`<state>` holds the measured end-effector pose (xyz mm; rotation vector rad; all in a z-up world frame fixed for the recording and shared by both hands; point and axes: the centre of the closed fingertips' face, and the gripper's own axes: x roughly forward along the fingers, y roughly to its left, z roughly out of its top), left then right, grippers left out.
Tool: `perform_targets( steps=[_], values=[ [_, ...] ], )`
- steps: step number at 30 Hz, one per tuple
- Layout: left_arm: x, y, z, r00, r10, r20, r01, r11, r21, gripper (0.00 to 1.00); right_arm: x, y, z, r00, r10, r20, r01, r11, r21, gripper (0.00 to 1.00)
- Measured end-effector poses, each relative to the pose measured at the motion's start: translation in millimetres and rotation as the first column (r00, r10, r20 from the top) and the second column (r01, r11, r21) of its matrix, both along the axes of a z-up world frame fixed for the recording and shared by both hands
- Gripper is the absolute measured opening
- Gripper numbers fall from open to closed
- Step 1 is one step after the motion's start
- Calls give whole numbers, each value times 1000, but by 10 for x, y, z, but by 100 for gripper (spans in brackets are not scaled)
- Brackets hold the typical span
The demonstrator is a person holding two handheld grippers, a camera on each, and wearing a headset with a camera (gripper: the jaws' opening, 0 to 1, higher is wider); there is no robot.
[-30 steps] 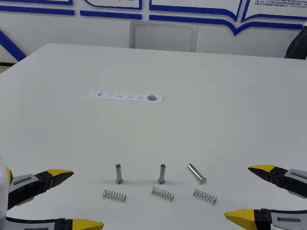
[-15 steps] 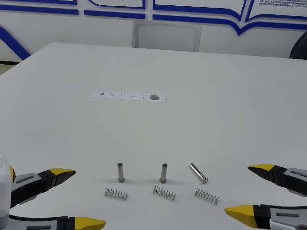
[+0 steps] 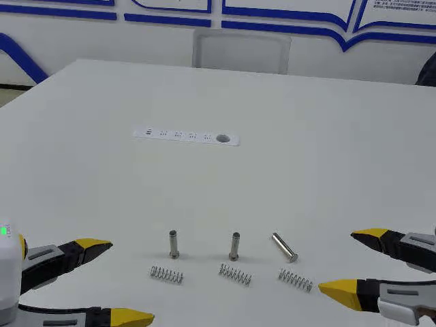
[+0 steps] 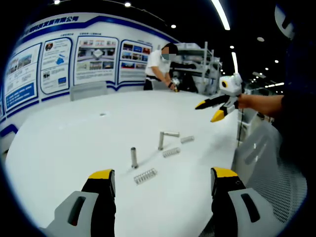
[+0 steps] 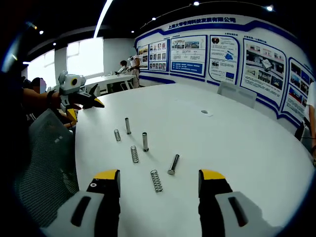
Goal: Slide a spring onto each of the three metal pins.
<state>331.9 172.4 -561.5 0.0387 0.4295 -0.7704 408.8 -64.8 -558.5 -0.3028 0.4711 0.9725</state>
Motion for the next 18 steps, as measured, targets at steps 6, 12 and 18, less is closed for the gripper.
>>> perform_targets(
  steps=[6, 12, 18],
  values=[
    [-5, -9, -15, 1000, -2, -4, 2, 1000, 0, 81, 136, 69, 7, 1000, -4, 0, 4, 1000, -16, 61],
    [5, 5, -19, 1000, 2, -6, -2, 1000, 1, 81, 320, 166, -20, 1000, -5, -2, 5, 999, -40, 58],
    [9, 5, -21, 1000, 2, -7, -2, 1000, 1, 80, 472, 261, -46, 1000, -2, -18, 1, 999, -48, 56]
  ],
)
